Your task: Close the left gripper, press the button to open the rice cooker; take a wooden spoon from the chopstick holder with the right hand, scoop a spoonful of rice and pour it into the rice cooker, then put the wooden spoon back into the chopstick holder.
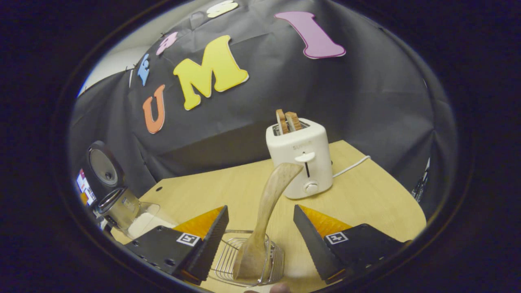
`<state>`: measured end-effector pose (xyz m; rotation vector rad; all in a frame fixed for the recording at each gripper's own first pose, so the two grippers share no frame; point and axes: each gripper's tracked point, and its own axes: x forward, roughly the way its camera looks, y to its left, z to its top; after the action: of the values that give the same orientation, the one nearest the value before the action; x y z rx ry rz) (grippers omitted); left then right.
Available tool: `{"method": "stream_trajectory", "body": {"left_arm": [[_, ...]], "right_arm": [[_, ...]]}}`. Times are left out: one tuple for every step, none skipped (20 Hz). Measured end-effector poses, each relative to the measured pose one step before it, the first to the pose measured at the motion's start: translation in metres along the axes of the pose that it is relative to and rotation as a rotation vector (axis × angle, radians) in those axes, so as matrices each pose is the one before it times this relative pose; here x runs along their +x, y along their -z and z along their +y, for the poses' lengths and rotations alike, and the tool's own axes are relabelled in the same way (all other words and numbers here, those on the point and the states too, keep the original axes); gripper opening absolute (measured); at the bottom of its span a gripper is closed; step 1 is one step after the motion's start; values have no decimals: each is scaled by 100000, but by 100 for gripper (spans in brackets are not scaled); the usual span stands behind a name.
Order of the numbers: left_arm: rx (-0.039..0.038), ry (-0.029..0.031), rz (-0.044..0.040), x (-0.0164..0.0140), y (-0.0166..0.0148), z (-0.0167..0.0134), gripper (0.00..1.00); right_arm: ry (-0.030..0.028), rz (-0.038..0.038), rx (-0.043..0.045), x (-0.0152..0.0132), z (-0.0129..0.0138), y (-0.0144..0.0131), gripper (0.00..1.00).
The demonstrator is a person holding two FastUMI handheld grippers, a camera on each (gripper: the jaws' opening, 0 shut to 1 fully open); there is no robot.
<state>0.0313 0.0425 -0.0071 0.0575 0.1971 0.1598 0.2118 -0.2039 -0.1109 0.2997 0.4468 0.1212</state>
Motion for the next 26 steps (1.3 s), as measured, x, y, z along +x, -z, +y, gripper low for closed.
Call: {"method": "stream_trajectory", "body": {"left_arm": [[-280,-907,-421,16,6,350,99],[-314,-313,133,67,-4,153,99],[-692,-569,180,30,-14,109,99],[-542,-384,77,46,-63,193,95],[-350,-606,-264,-21,-101,280,95],[-331,-767,-364,38,-129,187,99],[-365,-344,-332,44,-72,122,99],[-274,-108,273,47,107,11,99],[-362,71,555,6,170,45,99],[-345,552,438,-2,173,-164,99],[-254,337,207,-6,118,-20,99],[-88,21,-29,-93,30,65,99],[-216,-1,-132,-14,74,171,99],[-515,-170,-380,-54,22,216,99],[-508,25,-117,-31,25,90,99],[-569,18,-36,-72,176,209,99],[-549,153,-38,-64,69,146,99],[-426,44,50,31,113,132,99],[-347,187,-147,-71,22,160,99],[-201,608,-75,56,91,26,95],[-613,49,-972,22,-169,195,99],[-574,143,-988,-7,-148,198,99],[-836,536,-928,38,21,53,99],[-893,1074,-570,3,57,-59,99],[-964,1415,-254,-5,98,-68,99],[-1329,1719,-622,66,-57,18,99]], "right_arm": [[-246,983,905,494,-168,101,94],[-961,1971,610,670,-118,228,93],[-1079,1471,1299,226,-34,465,93],[-723,551,1539,164,84,130,88],[311,394,4,550,-251,-33,68],[-572,394,-124,189,28,95,57],[-2255,-396,1551,-13,386,-124,45],[-182,-690,-37,-264,353,-186,33],[1353,-188,-1592,-157,-84,-22,20],[488,-350,-1469,-142,16,-59,19],[-1842,-993,983,-246,609,-138,20],[462,-1470,-275,-347,493,-453,13],[1475,-2050,-2060,-315,-222,-417,12],[-223,-1073,-1764,-228,265,-254,7],[1339,-1789,-726,-290,242,-438,4],[969,-2081,-993,-417,122,-473,1],[-11,-2249,-698,-420,387,-562,1],[451,-1828,-1362,-443,310,-507,1],[1026,-1972,-2060,-537,248,-647,2],[1524,-2005,-1841,-459,218,-615,1],[1533,-1945,-2093,-435,272,-697,1],[1834,-2521,-2400,-445,265,-836,1],[1623,-2323,-2451,-589,208,-889,1],[1180,-1244,-2571,-415,356,-648,1],[1389,-885,-1737,-402,321,-494,0],[1501,-791,-265,-417,166,-571,1]]}}
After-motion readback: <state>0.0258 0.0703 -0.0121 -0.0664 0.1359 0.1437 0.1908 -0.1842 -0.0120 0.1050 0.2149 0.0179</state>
